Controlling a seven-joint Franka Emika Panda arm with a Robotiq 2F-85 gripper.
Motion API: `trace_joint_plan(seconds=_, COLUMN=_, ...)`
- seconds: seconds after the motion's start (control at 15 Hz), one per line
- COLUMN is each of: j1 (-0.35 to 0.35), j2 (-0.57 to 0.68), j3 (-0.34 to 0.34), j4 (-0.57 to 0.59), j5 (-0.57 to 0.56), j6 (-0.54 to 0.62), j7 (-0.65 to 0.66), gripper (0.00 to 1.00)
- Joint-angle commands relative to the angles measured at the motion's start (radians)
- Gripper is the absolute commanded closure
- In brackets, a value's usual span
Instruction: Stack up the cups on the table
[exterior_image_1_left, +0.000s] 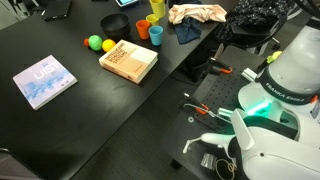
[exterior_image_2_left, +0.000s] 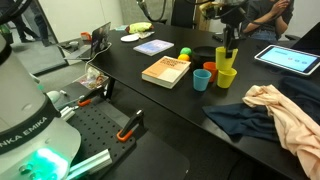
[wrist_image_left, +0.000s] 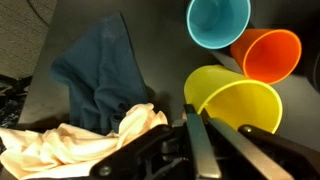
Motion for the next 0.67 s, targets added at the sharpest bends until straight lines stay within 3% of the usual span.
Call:
trace_joint_plan(seconds=0.0, j1=0.009, j2=-0.056, j3=0.038, j4=-0.017, j5=0.008, j6=-0.055, j7=-0.023, gripper=0.96)
trace_joint_plan(seconds=0.6, j1=0.009, j2=-0.054, j3=0.098, j4=-0.033, j5=0.01, j6=-0.156, j7=-0.057, gripper=0.96)
